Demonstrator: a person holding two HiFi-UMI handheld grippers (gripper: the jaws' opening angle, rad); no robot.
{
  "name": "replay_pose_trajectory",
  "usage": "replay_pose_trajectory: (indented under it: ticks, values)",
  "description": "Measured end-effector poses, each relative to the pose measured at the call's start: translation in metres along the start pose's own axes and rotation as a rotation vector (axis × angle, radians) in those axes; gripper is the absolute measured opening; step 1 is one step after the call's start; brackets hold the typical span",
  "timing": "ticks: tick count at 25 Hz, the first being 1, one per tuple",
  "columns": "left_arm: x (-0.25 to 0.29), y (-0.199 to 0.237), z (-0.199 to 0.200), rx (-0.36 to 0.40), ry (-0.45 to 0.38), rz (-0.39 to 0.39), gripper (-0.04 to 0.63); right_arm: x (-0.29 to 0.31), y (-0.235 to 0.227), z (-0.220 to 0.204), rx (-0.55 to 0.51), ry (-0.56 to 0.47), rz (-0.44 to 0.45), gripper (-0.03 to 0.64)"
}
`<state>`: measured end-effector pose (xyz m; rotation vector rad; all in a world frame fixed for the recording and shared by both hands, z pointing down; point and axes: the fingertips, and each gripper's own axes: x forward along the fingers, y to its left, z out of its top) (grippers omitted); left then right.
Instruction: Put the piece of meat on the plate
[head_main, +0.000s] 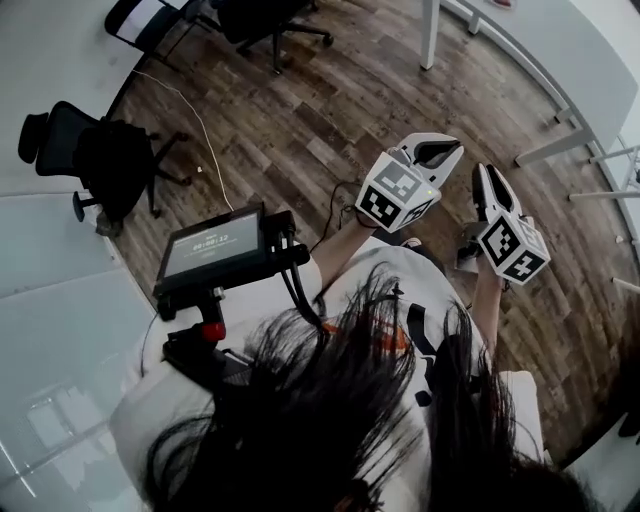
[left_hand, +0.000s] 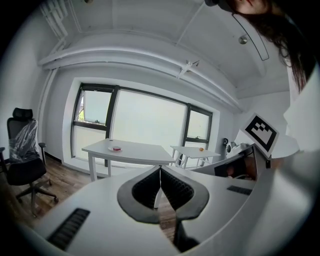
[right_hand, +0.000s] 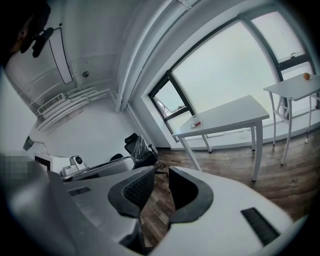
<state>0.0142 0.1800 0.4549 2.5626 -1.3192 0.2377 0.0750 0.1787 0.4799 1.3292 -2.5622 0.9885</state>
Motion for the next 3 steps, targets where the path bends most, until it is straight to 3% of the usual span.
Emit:
replay_pose_trajectory:
  ticks: [3]
  values:
    - [-0.0002,-0.0012,0.0,0.006,-0.002,-0.011,0.006,0.0009,-0.0013,-0.0015,0.005,-0.005,-0.005,0.098]
